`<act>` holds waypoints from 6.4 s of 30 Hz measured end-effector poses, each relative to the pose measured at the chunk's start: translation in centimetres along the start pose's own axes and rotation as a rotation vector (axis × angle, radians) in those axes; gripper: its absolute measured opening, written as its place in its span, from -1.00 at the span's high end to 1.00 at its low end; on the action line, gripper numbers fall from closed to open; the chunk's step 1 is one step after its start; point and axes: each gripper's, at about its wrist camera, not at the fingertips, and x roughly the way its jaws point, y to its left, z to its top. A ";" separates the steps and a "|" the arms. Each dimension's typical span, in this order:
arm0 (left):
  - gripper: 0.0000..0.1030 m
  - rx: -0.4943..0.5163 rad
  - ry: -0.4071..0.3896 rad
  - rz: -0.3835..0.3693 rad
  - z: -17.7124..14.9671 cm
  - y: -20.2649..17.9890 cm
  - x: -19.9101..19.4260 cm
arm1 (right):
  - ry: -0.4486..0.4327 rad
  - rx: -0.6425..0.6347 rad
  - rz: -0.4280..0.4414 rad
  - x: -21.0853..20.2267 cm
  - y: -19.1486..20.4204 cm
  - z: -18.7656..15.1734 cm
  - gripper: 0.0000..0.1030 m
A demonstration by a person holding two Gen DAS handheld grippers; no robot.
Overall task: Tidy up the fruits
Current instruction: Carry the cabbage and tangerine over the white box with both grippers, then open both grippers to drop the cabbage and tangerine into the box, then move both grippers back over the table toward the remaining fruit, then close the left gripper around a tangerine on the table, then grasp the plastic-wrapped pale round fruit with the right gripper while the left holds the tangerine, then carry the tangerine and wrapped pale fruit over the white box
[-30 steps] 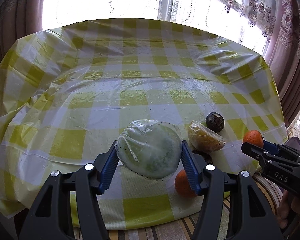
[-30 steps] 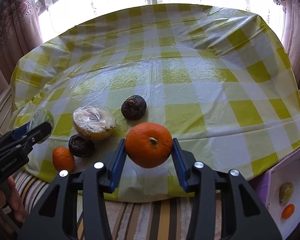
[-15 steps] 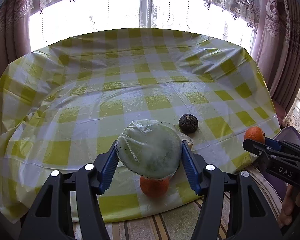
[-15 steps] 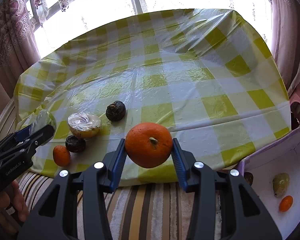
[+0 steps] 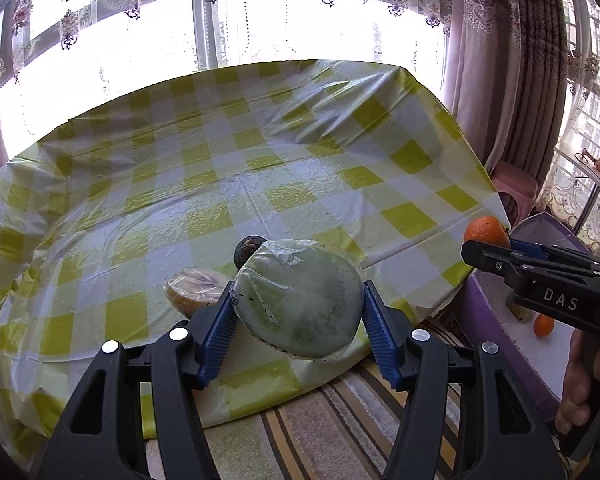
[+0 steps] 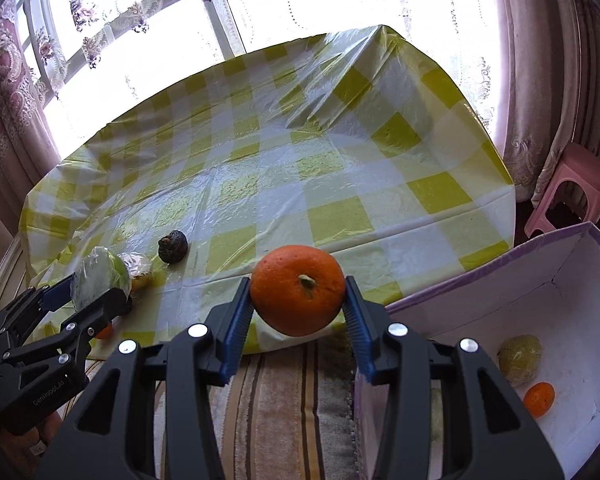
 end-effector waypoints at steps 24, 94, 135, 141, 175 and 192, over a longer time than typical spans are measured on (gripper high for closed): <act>-0.13 0.454 0.113 -0.392 0.3 -21.3 7.0 | 0.089 0.016 -0.401 -1.2 -16.0 0.1 0.12; -0.52 -0.060 -0.013 -0.122 -1.8 3.0 -1.1 | 0.068 -0.126 -0.045 1.0 2.0 -0.6 -0.61; 0.30 -0.329 0.186 -0.149 -6.0 13.2 2.4 | 0.108 -0.166 0.198 6.9 13.1 -2.1 -0.44; 0.33 -0.358 0.160 -0.117 -6.4 13.9 1.8 | 0.095 -0.181 0.231 7.5 16.1 -1.3 -0.44; 0.33 -0.468 0.087 -0.037 -7.5 16.2 0.2 | 0.223 -0.147 0.204 13.9 20.9 0.0 -0.30; 0.34 -0.419 0.085 0.031 -6.8 15.1 -0.1 | 0.136 -0.181 0.224 10.2 19.3 0.0 -0.26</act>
